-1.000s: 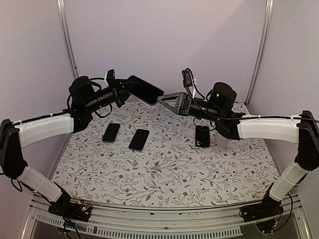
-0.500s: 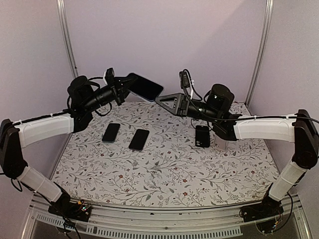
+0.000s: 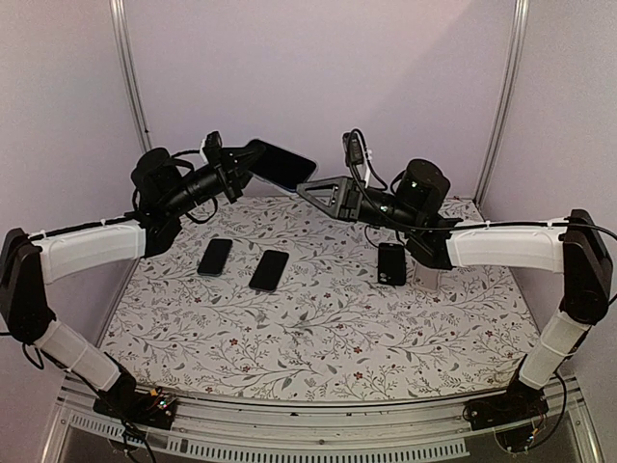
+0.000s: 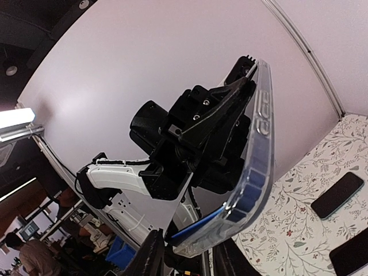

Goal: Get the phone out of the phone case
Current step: Remove the bottom left corner of the phone case from the phone.

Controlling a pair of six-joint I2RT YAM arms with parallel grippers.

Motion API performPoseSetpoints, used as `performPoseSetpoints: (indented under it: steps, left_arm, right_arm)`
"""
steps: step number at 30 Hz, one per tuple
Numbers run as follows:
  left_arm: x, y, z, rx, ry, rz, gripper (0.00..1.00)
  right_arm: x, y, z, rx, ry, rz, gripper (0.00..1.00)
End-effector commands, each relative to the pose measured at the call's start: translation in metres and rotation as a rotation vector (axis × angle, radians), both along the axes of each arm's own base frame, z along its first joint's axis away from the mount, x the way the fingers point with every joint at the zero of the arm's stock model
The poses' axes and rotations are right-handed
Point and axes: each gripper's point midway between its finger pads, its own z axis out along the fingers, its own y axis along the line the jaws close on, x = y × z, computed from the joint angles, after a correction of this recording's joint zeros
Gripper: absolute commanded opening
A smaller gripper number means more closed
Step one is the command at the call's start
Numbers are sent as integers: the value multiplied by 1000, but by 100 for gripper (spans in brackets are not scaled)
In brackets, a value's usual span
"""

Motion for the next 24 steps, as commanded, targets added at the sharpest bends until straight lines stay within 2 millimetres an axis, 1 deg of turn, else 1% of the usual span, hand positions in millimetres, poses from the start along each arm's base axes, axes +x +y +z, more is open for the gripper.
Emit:
performPoseSetpoints:
  steps: [1,2,4,8,11,24]
  left_arm:
    - [-13,0,25,-93,-54,-30,0]
    - [-13,1,25,-96,-54,-26,0]
    - [-13,2,25,-96,-52,-22,0]
    - [-12,5,26,-103,-48,-12,0]
    - [-12,5,27,-110,-48,-11,0]
    - [-15,7,32,-139,-52,-21,0]
  right_arm:
    - [-9,1,21,43,-89,18,36]
    - [-10,1,22,45,-100,18,40]
    - [-12,-2,26,49,-125,7,42]
    - [-15,-7,28,61,-140,-3,43]
    - [-16,-8,27,69,-138,-3,38]
    - [-18,-9,30,92,-151,4,35]
